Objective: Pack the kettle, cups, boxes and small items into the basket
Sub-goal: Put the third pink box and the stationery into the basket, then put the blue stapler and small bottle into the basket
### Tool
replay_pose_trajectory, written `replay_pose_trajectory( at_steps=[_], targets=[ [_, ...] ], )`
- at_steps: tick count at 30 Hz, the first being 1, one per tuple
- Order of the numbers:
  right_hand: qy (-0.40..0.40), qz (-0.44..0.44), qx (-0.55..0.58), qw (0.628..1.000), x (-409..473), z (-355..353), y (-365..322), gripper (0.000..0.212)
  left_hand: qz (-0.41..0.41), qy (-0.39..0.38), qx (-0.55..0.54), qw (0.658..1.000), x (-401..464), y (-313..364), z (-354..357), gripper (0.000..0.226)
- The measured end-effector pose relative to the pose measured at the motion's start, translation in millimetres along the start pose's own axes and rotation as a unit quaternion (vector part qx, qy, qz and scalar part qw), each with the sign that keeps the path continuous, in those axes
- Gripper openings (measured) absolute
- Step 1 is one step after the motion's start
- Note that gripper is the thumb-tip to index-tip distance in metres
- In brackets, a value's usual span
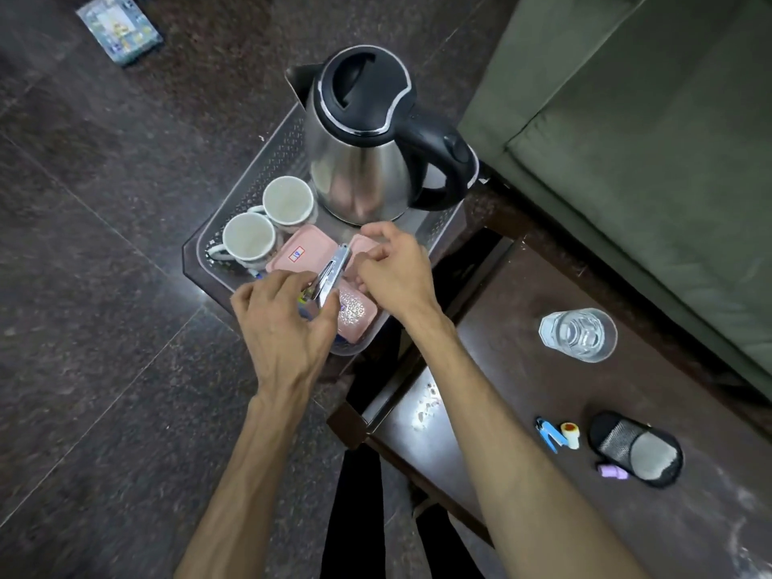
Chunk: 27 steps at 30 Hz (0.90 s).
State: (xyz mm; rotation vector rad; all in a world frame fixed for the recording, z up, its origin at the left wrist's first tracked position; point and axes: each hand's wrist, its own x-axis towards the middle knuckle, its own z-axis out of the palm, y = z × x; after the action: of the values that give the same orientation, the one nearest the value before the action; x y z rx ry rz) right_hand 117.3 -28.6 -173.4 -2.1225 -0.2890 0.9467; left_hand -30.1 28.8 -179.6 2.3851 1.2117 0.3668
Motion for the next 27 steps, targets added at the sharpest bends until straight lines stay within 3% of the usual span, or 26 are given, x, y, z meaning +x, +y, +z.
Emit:
replay_pose_trajectory(
  at_steps=[7, 13, 19, 23, 27],
  targets=[
    [0.069, -0.029, -0.006, 0.997, -35.3, -35.2, 26.7, 0.019, -0.027, -0.080, 0.068, 0.994, -5.6, 10.6, 14.4, 0.032],
    [0.095, 0.001, 0.050, 0.994, -73.8, -69.9, 72.1, 0.015, -0.007, -0.022, 0.082, 0.996, -21.6, 24.4, 15.0, 0.048],
    [0.155, 0.051, 0.066, 0.985, -116.5, -106.0, 143.0, 0.016, 0.068, 0.026, 0.012, 0.997, -73.3, 68.0, 29.4, 0.029],
    [0.211, 0.134, 0.033, 0.968, -147.9, -130.1, 200.8, 0.015, 0.151, -0.032, -0.035, 0.987, -124.1, 108.1, 57.0, 0.007],
    [0.237, 0.239, -0.014, 0.941, -175.5, -151.0, 256.3, 0.015, 0.226, -0.142, -0.015, 0.964, -179.6, 145.2, 99.4, 0.007]
  ],
)
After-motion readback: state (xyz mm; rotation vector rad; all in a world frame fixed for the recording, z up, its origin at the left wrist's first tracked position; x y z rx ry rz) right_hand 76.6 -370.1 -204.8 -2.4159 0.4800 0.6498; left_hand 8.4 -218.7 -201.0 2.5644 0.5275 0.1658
